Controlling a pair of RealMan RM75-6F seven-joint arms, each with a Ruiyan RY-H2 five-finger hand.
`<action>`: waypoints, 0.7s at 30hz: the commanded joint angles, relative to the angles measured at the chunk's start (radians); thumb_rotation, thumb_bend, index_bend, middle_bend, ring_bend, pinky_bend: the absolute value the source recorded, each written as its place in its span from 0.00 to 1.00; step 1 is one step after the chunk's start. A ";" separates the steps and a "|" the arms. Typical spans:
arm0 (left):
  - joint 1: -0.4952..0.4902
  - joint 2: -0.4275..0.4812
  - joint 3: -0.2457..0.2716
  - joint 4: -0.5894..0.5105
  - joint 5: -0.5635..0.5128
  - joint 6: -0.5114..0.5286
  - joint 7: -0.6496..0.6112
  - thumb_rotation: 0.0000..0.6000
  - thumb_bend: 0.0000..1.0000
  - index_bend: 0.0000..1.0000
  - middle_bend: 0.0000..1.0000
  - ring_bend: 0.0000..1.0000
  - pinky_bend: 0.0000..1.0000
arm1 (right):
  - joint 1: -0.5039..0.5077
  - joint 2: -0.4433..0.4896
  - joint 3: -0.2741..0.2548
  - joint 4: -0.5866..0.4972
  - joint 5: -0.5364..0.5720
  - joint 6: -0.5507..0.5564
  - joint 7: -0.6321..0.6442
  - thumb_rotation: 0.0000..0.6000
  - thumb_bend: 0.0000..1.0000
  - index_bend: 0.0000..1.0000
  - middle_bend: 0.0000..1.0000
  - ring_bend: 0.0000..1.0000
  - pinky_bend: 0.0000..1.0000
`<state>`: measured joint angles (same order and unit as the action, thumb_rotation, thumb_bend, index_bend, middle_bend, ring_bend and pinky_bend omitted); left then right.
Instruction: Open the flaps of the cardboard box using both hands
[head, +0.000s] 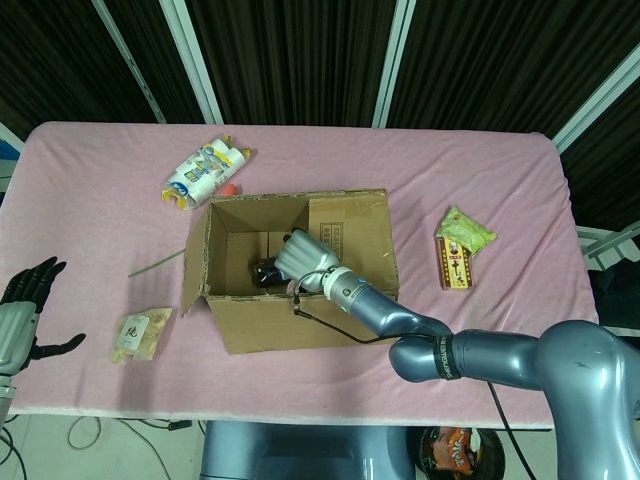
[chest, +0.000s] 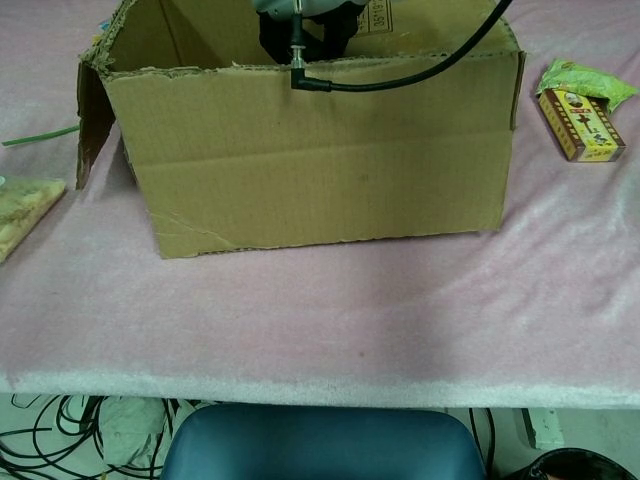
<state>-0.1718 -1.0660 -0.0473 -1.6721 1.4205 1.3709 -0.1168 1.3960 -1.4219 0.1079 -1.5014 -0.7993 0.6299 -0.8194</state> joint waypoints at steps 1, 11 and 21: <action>0.001 0.000 -0.001 0.000 0.001 0.000 0.001 1.00 0.11 0.00 0.00 0.00 0.00 | 0.029 0.029 -0.039 -0.037 0.000 0.026 -0.052 1.00 0.95 0.49 0.48 0.30 0.34; 0.003 0.002 -0.002 -0.003 0.006 0.001 0.001 1.00 0.11 0.00 0.00 0.00 0.00 | 0.114 0.109 -0.146 -0.138 0.038 0.081 -0.250 1.00 0.93 0.54 0.49 0.29 0.31; 0.004 0.007 -0.002 -0.006 0.009 -0.001 -0.003 1.00 0.11 0.00 0.00 0.00 0.00 | 0.151 0.164 -0.193 -0.193 0.058 0.128 -0.337 1.00 0.92 0.54 0.49 0.29 0.31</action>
<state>-0.1674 -1.0593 -0.0491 -1.6781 1.4299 1.3701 -0.1202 1.5353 -1.2726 -0.0726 -1.6819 -0.7459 0.7494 -1.1377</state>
